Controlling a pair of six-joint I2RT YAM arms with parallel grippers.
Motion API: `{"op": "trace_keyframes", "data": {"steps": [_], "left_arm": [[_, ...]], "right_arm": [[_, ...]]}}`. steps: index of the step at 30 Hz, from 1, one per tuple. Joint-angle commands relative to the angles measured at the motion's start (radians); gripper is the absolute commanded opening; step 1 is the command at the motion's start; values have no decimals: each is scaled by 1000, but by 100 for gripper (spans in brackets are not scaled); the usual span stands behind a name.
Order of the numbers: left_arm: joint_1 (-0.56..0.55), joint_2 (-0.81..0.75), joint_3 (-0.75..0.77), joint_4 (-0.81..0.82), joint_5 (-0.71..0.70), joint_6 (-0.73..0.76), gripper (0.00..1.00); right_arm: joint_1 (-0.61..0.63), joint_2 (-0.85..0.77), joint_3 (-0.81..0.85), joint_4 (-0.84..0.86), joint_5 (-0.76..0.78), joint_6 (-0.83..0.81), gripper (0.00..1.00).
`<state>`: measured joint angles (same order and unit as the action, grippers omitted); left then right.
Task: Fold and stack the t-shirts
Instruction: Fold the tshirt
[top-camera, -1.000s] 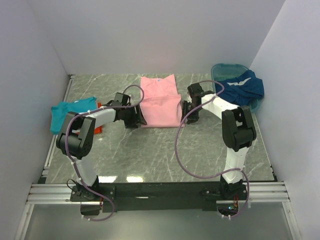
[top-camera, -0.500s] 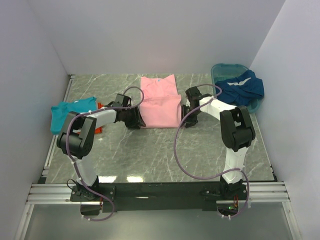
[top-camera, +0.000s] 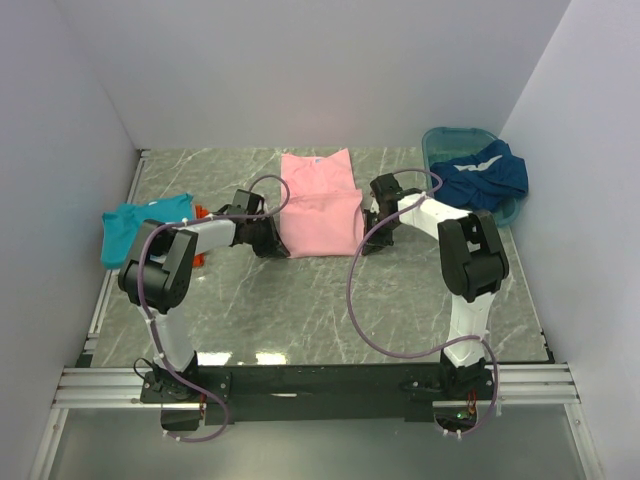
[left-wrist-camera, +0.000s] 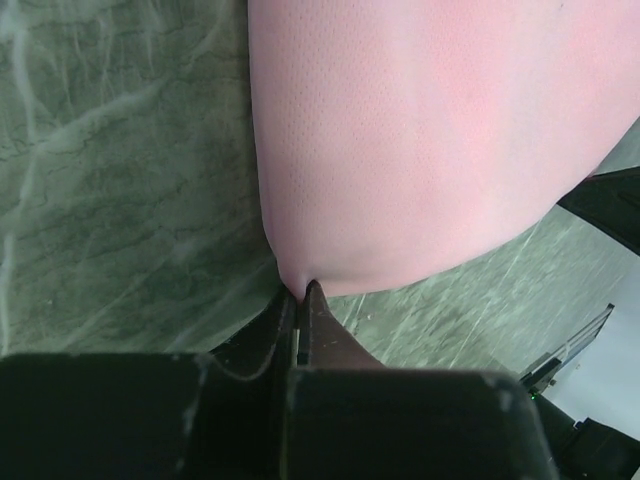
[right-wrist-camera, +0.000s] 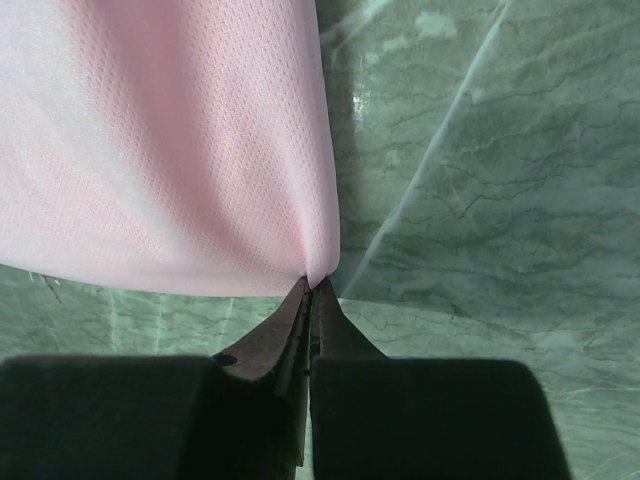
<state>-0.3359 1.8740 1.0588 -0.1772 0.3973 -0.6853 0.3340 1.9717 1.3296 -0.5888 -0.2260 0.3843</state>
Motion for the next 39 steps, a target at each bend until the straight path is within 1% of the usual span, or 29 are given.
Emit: {"op": "trace_keyframes", "data": {"steps": [1, 5, 9, 12, 21, 25, 32, 39], "left_arm": [[-9, 18, -14, -36, -83, 10, 0], [-9, -48, -46, -48, -130, -6, 0], [-14, -108, -83, -13, -91, -42, 0], [-32, -147, -97, -19, -94, -57, 0], [-55, -292, -125, -79, -113, -71, 0], [-60, -369, -137, -126, -143, -80, 0], [-72, -434, -155, -222, -95, -66, 0], [-97, -512, -183, -385, -81, -51, 0]], "right_arm": [[7, 9, 0, -8, 59, -1, 0], [4, -46, -42, -26, 74, 24, 0], [8, -112, -113, -2, 2, 62, 0], [20, -168, -167, 10, -29, 88, 0], [50, -324, -245, -42, -9, 108, 0], [54, -411, -274, -65, 17, 126, 0], [72, -513, -317, -141, 27, 136, 0], [103, -651, -377, -255, 54, 154, 0]]}}
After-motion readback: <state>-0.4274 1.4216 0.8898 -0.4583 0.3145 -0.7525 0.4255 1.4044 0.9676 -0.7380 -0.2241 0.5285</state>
